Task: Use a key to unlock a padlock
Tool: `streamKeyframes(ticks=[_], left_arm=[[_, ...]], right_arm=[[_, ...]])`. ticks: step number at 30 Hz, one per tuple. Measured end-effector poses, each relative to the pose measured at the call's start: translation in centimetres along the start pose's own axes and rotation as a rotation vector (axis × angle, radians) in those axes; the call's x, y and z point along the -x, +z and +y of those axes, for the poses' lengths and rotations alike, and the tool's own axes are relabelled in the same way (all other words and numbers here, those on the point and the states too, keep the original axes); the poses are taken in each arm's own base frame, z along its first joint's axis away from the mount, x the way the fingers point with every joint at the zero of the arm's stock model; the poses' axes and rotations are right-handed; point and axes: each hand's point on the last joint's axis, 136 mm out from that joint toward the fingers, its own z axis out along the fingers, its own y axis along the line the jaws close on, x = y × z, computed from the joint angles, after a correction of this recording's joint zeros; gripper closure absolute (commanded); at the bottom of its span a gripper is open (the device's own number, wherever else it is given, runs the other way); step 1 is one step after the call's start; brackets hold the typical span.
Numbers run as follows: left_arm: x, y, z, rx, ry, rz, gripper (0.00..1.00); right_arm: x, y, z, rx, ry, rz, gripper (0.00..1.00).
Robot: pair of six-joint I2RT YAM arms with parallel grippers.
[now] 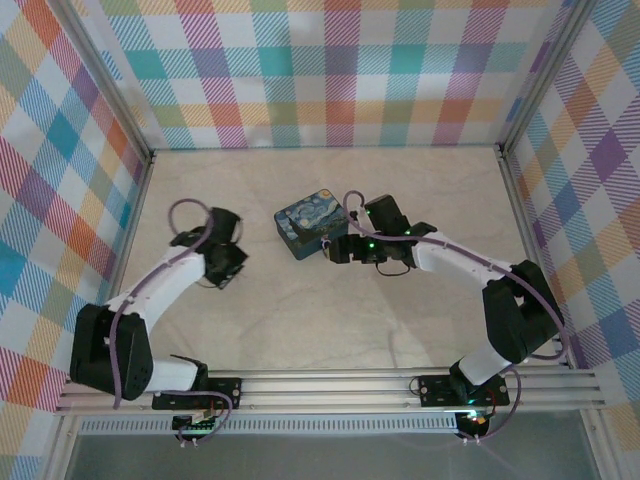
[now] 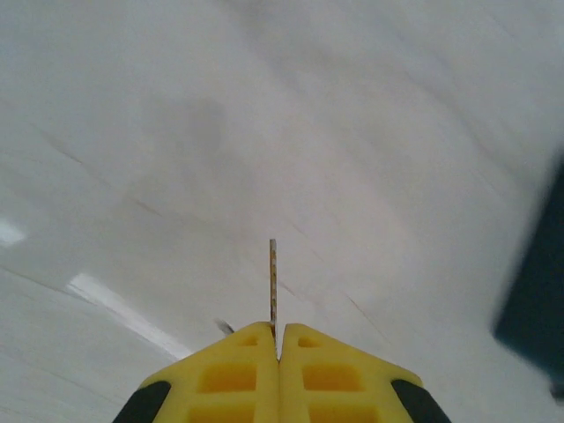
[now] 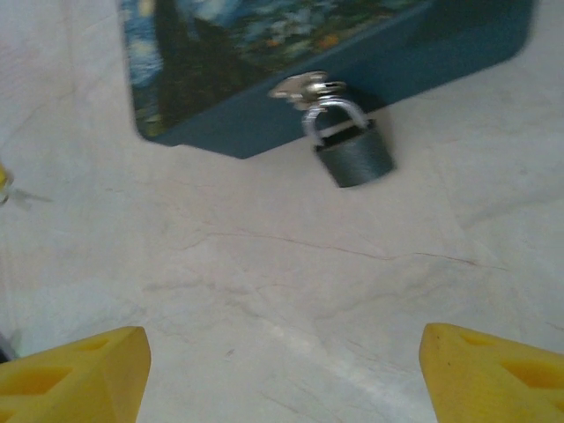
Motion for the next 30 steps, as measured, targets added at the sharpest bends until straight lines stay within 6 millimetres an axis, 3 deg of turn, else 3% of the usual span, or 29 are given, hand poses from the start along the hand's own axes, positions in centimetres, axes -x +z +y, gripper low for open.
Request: streamKeyframes(ticks=[3, 7, 11, 14, 18, 21, 26, 30], left_arm=[[-4.7, 1.2, -3.7, -0.003, 0.129, 0.041, 1.0], [-10.9, 3.6, -7.6, 0.017, 0.268, 0.088, 1.0], [-16.5, 5.6, -11.2, 0.004, 0.366, 0.12, 1.0], [-19.2, 6.2, -13.7, -0.031, 0.396, 0.139, 0.95], [-21.0, 6.8, -15.9, -0.076, 0.401, 0.168, 0.68], [-21.2, 6.5, -16.5, -0.098, 0.403, 0.178, 0.59], [-20.7, 5.6, -16.5, -0.112, 0.442, 0.196, 0.53], [-18.1, 3.3, -16.4, -0.162, 0.434, 0.212, 0.52]], right_arm=[[-0.2, -0.6, -3.5, -0.08, 0.092, -0.024, 0.21], [-0.4, -2.7, -8.4, -0.186, 0.229, -0.076, 0.21], [-0.3, -5.4, -10.9, -0.245, 0.31, -0.138, 0.22], [-0.7, -7.1, -12.0, -0.265, 0.352, -0.172, 0.22], [-1.3, -7.8, -12.0, -0.256, 0.362, -0.176, 0.22], [-2.4, -7.6, -11.2, -0.214, 0.352, -0.159, 0.23], [-4.5, -6.5, -9.6, -0.148, 0.329, -0.096, 0.3], [-5.4, -5.4, -8.3, -0.096, 0.318, -0.075, 0.35]])
